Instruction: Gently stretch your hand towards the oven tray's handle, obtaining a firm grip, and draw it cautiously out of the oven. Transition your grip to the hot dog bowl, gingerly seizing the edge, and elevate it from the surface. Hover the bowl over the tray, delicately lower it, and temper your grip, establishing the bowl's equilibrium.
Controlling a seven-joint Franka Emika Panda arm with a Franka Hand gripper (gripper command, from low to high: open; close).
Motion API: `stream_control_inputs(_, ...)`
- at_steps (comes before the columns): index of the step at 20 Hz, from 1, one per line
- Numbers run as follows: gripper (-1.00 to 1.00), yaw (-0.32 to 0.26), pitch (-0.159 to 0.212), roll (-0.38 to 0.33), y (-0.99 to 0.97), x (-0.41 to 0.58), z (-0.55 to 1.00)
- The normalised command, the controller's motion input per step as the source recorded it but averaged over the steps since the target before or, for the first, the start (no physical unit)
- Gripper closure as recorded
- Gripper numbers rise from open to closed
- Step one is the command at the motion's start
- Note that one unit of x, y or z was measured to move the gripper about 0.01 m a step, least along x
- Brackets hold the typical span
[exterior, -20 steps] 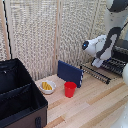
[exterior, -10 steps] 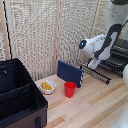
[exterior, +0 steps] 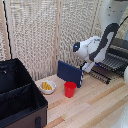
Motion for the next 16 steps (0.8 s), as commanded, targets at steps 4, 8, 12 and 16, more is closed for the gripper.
stream_control_inputs(4, -1.00, 0.058, 0.051, 0.060, -0.04, 0.101, 0.04)
stream_control_inputs(8, -1.00, 0.067, 0.035, 0.062, -0.01, 0.165, 0.14)
stream_control_inputs(12, -1.00, -0.097, -0.002, -0.007, 0.09, 0.294, 0.48)
stream_control_inputs(16, -1.00, -0.190, -0.008, -0.059, 0.15, 0.339, 0.68)
